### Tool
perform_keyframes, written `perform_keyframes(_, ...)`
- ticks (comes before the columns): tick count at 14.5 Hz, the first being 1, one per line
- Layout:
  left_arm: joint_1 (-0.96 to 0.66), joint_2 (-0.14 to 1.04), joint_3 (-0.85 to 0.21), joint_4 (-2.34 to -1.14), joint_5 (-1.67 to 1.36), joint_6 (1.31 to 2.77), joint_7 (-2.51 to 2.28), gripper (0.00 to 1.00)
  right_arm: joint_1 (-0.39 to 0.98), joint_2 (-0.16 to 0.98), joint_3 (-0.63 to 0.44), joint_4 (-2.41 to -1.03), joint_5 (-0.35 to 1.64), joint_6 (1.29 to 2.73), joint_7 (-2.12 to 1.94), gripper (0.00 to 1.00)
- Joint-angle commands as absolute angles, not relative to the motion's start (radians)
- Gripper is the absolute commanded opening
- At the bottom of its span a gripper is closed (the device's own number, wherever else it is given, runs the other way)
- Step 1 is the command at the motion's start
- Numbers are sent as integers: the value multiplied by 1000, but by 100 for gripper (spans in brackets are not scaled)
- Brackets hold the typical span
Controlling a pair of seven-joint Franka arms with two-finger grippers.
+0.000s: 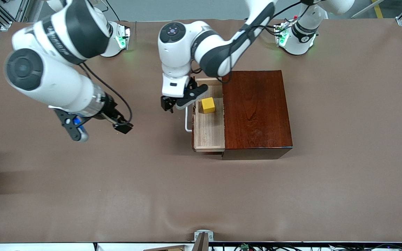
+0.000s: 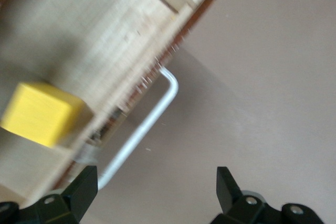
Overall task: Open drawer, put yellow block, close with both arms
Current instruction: 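Withdraw the right gripper while the left gripper reaches the drawer handle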
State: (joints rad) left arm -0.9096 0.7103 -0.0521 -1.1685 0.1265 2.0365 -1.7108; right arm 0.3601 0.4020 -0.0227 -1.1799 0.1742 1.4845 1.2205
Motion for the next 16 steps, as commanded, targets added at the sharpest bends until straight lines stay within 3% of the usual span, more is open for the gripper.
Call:
perform_keyframes(1, -946, 781, -9, -1112, 146, 2132, -1824, 100, 304, 379, -5, -1178, 176, 1445, 1125, 100)
perform_keyframes(9, -1074, 870, 147, -1118, 149, 2171, -1962, 100, 216, 338, -6, -1164, 170, 1364, 797, 100)
perform_keyframes(16, -1080, 867, 162, -1126, 163, 2025, -1983, 100, 158, 289, -8, -1164, 152, 1266, 556, 100)
